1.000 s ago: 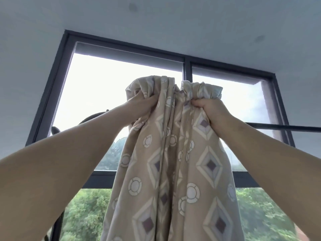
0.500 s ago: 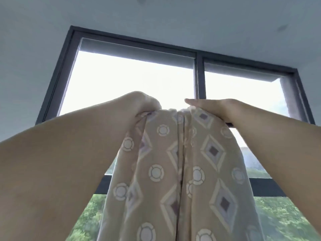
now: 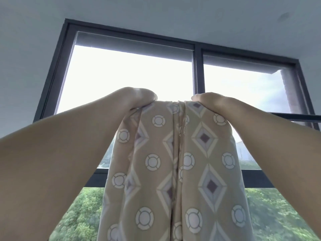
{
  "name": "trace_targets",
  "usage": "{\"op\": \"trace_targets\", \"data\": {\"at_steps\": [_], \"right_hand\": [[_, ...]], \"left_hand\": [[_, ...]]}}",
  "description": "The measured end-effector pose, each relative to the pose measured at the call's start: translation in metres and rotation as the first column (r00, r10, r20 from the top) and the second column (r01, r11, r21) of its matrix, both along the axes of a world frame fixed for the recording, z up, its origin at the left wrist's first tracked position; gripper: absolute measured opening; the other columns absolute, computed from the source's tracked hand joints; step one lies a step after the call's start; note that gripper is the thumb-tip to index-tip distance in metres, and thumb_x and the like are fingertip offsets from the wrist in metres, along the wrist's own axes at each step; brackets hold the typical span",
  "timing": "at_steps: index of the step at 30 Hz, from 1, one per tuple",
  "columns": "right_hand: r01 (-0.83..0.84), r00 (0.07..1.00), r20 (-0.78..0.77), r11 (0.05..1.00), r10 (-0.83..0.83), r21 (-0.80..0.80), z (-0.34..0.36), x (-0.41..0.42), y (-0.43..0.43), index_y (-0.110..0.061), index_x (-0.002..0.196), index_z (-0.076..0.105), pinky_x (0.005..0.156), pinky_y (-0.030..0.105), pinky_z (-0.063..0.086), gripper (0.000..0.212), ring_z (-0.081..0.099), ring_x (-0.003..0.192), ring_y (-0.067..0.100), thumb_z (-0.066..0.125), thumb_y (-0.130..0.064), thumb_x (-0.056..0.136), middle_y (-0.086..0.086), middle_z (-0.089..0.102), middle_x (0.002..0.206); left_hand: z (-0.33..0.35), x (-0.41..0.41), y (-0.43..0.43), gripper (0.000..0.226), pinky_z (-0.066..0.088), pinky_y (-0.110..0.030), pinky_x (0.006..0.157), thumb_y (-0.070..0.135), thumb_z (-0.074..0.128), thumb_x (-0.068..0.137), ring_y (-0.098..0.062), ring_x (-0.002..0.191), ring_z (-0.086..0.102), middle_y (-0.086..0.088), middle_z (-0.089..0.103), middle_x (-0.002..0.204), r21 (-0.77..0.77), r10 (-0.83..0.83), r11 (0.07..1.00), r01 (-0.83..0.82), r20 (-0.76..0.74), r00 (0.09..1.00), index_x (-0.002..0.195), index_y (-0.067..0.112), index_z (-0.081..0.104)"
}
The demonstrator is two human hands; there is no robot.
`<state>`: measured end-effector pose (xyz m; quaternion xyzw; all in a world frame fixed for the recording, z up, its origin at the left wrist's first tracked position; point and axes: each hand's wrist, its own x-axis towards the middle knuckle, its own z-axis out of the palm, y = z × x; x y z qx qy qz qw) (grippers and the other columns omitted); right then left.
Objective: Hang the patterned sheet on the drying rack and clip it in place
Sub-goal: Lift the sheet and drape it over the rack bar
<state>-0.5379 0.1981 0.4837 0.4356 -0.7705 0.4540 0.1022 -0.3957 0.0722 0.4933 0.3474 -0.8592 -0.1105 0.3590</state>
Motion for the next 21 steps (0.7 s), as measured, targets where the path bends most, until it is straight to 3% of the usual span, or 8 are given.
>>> {"op": "trace_targets", "data": {"at_steps": [2,4,8,11,13,16,19,21], "right_hand": [[0.220,0.959,-0.173,0.975,-0.223,-0.038,-0.011,-0.003,0.002,-0.017,0.107,0.056,0.101,0.036,0.030,0.042,0.050,0.109,0.025,0.026,-0.042,0.094,0.007,0.058,0.118],[0.335,0.882,-0.315,0.937,-0.350,-0.102,-0.026,-0.003,0.007,-0.016,0.104,0.058,0.093,0.037,0.026,0.049,0.047,0.097,0.025,0.016,-0.041,0.096,0.009,0.060,0.108],[0.327,0.797,-0.434,0.905,-0.419,-0.273,-0.051,-0.006,0.014,-0.013,0.125,0.055,0.105,0.039,0.023,0.059,0.042,0.121,0.027,0.013,-0.043,0.099,0.012,0.055,0.128],[0.164,0.879,-0.359,0.905,-0.315,-0.393,-0.073,-0.002,0.014,-0.013,0.126,0.050,0.110,0.046,0.024,0.058,0.034,0.131,0.023,0.022,-0.050,0.092,0.005,0.048,0.136],[-0.055,0.969,-0.238,0.891,-0.061,-0.451,-0.095,0.007,0.015,-0.016,0.131,0.042,0.102,0.046,0.038,0.056,0.042,0.124,0.021,0.039,-0.051,0.087,0.000,0.046,0.133],[-0.261,0.951,0.007,0.815,0.309,-0.517,-0.120,0.020,0.022,-0.023,0.131,0.033,0.076,0.035,0.054,0.060,0.061,0.093,0.016,0.066,-0.036,0.082,-0.005,0.055,0.110],[-0.214,0.959,0.070,0.861,0.276,-0.462,-0.134,0.022,0.025,-0.020,0.120,0.044,0.072,0.033,0.055,0.059,0.064,0.083,0.014,0.076,-0.040,0.074,-0.006,0.060,0.098],[-0.215,0.947,0.123,0.871,0.296,-0.441,-0.140,0.024,0.026,-0.019,0.105,0.060,0.073,0.031,0.056,0.044,0.067,0.078,0.016,0.078,-0.041,0.071,-0.004,0.067,0.090]], "left_hand": [[-0.009,0.002,0.006,0.035,0.041,-0.031,0.079,0.037,0.032,0.091,-0.022,0.081,0.054,-0.003,0.059,0.088,-0.111,0.096,0.989,-0.102,-0.056,0.994,0.080,0.016,0.057],[-0.021,0.005,0.012,0.041,0.036,-0.032,0.078,0.043,0.026,0.092,-0.024,0.087,0.052,-0.002,0.058,0.091,-0.259,0.240,0.930,-0.262,-0.113,0.964,0.092,0.016,0.057],[-0.046,0.007,0.017,0.048,0.028,-0.039,0.087,0.040,0.020,0.095,-0.028,0.095,0.052,-0.008,0.061,0.096,-0.466,0.225,0.822,-0.328,-0.263,0.938,0.101,0.012,0.058],[-0.075,0.005,0.017,0.049,0.026,-0.039,0.108,0.044,0.031,0.094,-0.025,0.121,0.042,-0.008,0.054,0.124,-0.536,0.042,0.804,-0.258,-0.382,0.923,0.123,0.010,0.050],[-0.096,0.006,0.019,0.056,0.030,-0.039,0.108,0.042,0.049,0.089,-0.021,0.129,0.035,-0.005,0.042,0.137,-0.482,-0.134,0.869,-0.114,-0.449,0.883,0.132,0.009,0.040],[-0.117,0.012,0.025,0.075,0.041,-0.041,0.100,0.039,0.067,0.080,-0.020,0.121,0.042,0.000,0.038,0.136,-0.276,-0.211,0.960,0.048,-0.599,0.772,0.138,0.010,0.030],[-0.132,0.020,0.026,0.071,0.056,-0.041,0.077,0.037,0.076,0.074,-0.021,0.095,0.062,-0.003,0.057,0.114,-0.019,-0.236,0.941,0.337,-0.751,0.617,0.127,0.012,0.036],[-0.144,0.024,0.025,0.056,0.058,-0.033,0.061,0.038,0.076,0.074,-0.022,0.079,0.069,-0.007,0.069,0.098,0.024,-0.268,0.907,0.420,-0.736,0.622,0.114,0.006,0.052]]}}
